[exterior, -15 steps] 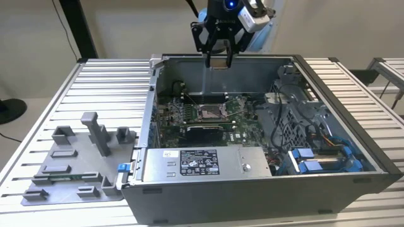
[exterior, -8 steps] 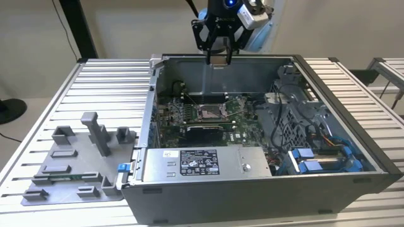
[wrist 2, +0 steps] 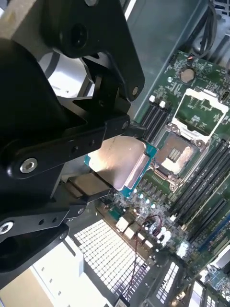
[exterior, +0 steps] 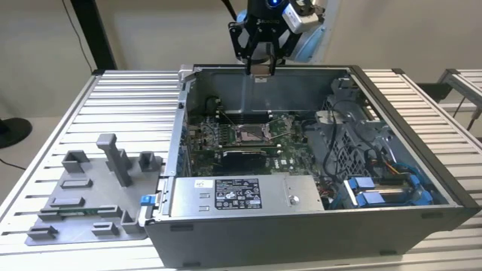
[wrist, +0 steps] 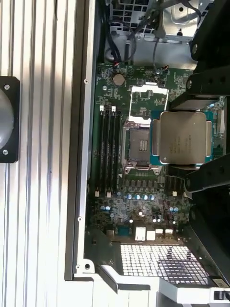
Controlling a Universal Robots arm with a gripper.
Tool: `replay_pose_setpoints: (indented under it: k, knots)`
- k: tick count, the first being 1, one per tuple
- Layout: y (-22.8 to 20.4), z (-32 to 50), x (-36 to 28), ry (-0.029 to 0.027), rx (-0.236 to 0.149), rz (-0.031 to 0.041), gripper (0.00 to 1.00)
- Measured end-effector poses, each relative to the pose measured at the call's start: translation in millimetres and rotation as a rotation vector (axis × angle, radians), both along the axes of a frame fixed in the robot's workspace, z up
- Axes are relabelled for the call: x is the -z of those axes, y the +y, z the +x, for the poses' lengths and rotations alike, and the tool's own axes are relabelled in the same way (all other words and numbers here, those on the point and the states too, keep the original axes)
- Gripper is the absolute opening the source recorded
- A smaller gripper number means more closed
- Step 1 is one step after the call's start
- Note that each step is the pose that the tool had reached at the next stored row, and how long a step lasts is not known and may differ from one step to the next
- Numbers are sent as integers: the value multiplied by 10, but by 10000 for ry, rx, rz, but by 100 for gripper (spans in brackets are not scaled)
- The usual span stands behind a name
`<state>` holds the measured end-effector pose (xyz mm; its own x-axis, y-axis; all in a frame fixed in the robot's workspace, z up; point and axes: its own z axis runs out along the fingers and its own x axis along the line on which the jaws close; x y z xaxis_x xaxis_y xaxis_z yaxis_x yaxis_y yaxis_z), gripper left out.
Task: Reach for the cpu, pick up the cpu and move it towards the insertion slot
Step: 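Pick up the cpu and move it towards the insertion slot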
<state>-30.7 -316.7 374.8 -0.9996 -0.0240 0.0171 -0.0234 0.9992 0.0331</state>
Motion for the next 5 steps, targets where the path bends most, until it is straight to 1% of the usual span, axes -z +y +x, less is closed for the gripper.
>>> replay_pose_setpoints:
  k: [5]
  knots:
    - [3, 0, 1, 0, 2, 1, 0]
